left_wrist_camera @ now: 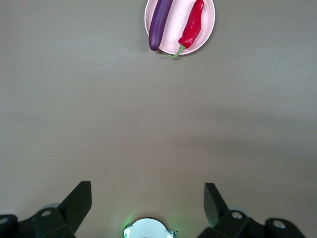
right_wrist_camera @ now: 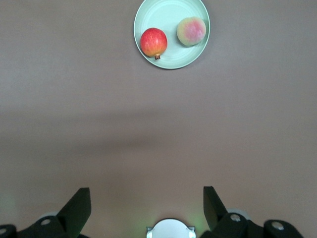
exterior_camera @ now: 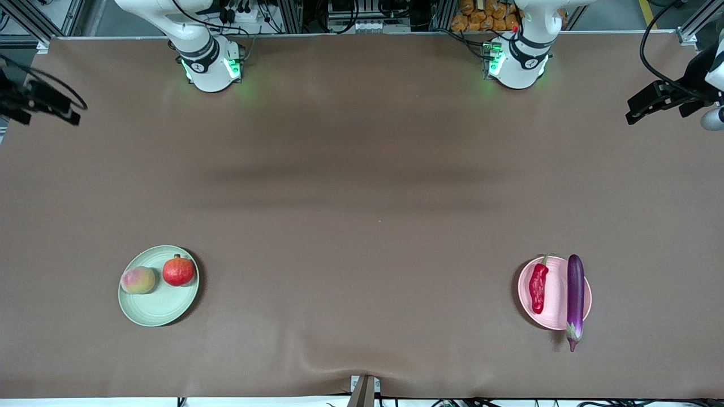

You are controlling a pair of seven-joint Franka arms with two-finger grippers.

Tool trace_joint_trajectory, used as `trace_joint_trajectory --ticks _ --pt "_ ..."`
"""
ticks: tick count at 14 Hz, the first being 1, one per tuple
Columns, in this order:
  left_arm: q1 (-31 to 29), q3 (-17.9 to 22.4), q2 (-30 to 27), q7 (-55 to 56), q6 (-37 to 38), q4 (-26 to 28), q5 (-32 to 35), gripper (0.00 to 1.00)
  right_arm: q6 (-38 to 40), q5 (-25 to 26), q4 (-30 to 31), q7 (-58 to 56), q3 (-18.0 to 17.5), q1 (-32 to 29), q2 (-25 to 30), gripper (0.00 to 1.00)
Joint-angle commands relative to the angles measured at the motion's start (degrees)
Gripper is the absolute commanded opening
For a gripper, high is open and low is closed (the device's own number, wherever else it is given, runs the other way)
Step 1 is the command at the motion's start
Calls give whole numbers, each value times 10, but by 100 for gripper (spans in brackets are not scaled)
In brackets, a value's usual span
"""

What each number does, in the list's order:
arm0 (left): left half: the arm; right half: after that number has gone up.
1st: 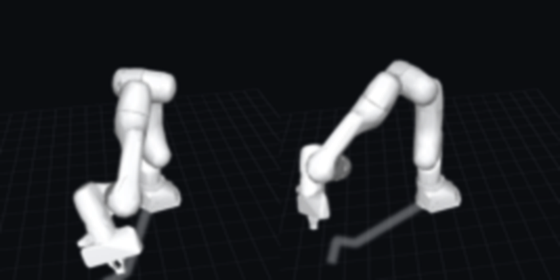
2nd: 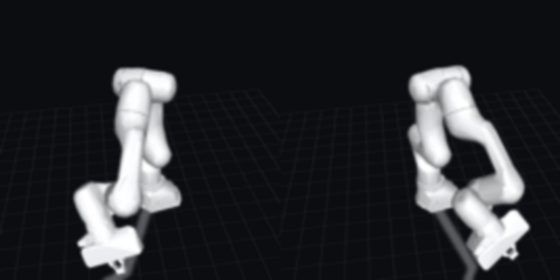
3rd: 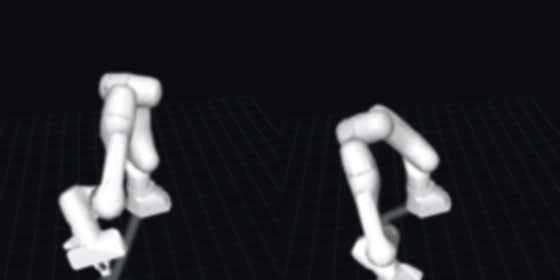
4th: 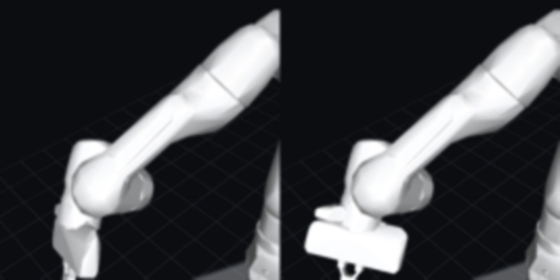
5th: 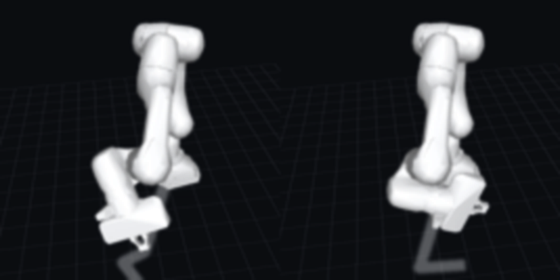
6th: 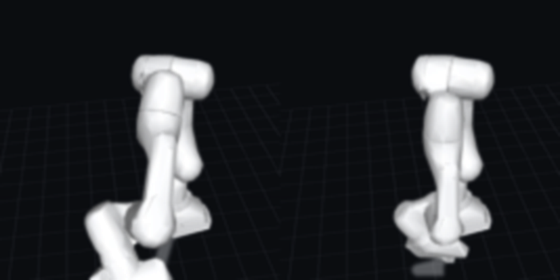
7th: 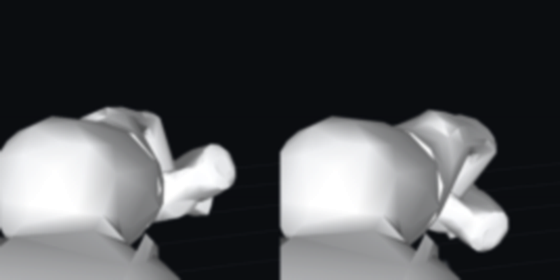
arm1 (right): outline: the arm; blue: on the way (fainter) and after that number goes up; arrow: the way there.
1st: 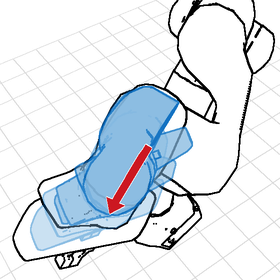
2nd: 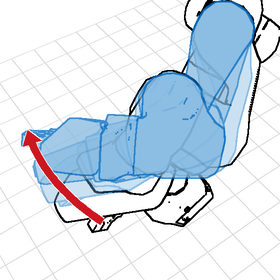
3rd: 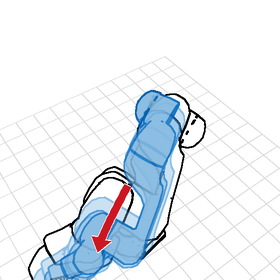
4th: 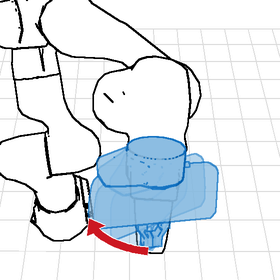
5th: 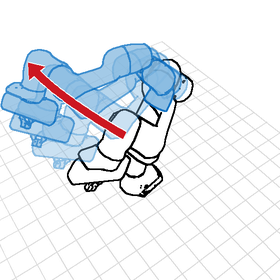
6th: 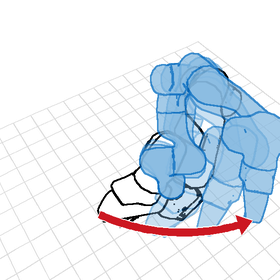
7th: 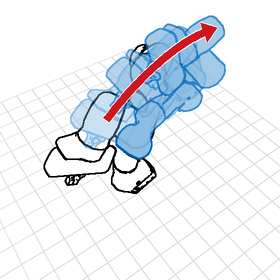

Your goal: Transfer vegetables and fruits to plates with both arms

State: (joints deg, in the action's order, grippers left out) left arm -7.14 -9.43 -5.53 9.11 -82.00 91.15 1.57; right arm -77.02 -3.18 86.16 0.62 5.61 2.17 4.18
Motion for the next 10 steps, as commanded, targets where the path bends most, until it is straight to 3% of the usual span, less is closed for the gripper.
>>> trace_joint_trajectory --ticks 1,5,10 --pt "-5 -1 -3 -8 8 -7 -11 100 6 -8 14 14 -4 -8 15 100" --pt "-5 -6 -11 -9 24 -7 -11 100 11 -6 14 44 -4 -7 21 100" --pt "-4 -6 -11 -9 31 -18 -14 100 -10 11 15 0 -2 -7 21 100"
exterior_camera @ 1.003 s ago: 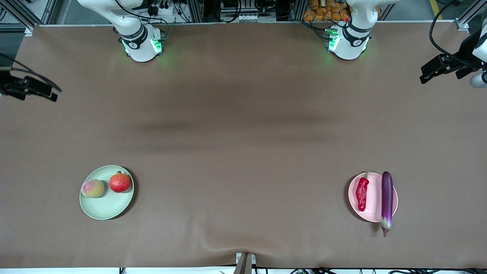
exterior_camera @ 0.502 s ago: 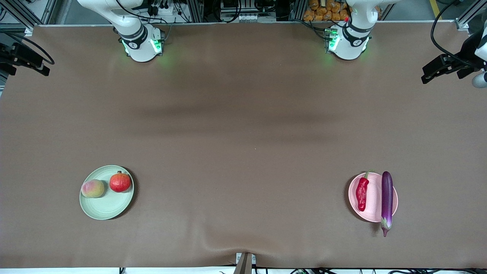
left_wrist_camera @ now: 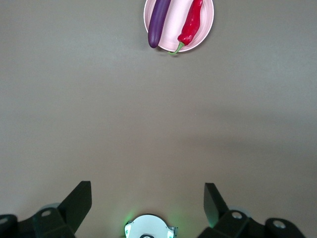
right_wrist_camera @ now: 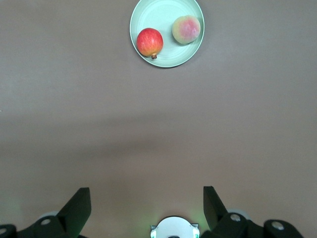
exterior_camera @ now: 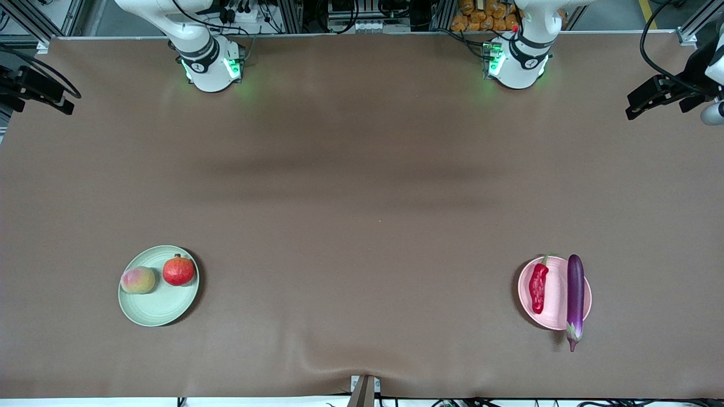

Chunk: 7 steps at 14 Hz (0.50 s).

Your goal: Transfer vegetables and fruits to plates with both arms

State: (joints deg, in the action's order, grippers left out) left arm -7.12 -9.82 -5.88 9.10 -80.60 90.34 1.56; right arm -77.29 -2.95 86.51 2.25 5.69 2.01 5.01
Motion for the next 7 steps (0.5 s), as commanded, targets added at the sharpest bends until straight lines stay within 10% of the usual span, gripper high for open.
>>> trace_joint_trajectory --ticks 1,7 --pt "-4 -3 -7 -9 18 -13 -23 100 -8 18 11 -18 -2 -4 12 100" --pt "-5 1 -7 -6 23 -21 -42 100 -7 21 11 -18 -1 -4 12 100"
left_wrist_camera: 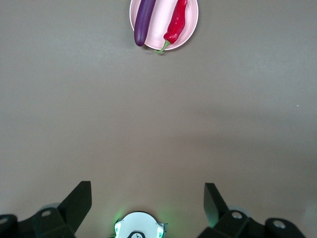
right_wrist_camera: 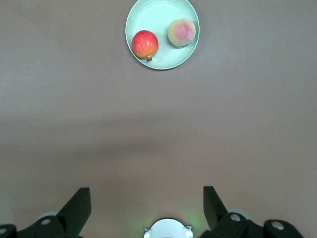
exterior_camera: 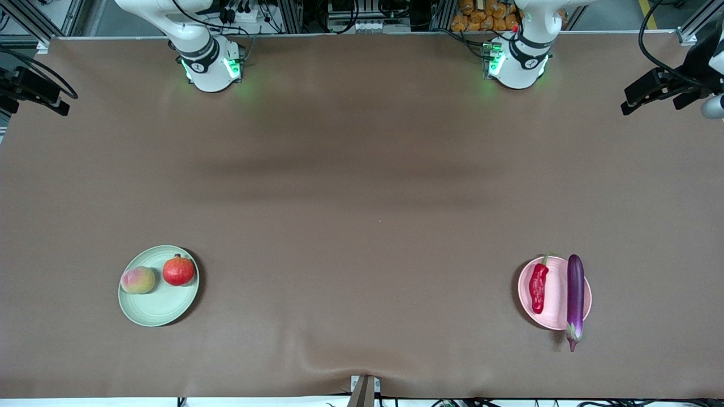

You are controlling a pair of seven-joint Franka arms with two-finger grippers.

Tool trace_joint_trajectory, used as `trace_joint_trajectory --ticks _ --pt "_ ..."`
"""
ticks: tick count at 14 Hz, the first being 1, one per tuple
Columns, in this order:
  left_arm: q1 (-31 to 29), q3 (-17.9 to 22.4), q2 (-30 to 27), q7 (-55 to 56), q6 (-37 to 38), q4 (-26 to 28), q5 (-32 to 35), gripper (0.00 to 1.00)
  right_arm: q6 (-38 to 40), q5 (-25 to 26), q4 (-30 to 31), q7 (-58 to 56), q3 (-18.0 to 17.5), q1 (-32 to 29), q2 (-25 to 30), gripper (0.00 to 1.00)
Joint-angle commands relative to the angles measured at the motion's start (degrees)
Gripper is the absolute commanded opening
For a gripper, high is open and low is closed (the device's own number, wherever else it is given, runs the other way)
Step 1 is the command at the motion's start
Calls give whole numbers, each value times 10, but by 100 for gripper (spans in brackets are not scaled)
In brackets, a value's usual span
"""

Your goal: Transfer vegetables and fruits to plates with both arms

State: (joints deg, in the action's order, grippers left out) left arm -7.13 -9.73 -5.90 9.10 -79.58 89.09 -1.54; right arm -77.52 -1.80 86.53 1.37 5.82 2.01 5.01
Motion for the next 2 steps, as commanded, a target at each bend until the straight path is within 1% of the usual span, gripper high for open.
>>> trace_joint_trajectory --ticks 1,2 --pt "-5 1 -7 -6 13 -8 -8 100 -4 9 11 -9 -2 -4 12 100" --pt "-5 1 -7 -6 12 -8 -5 100 -4 9 11 -9 -2 -4 12 100"
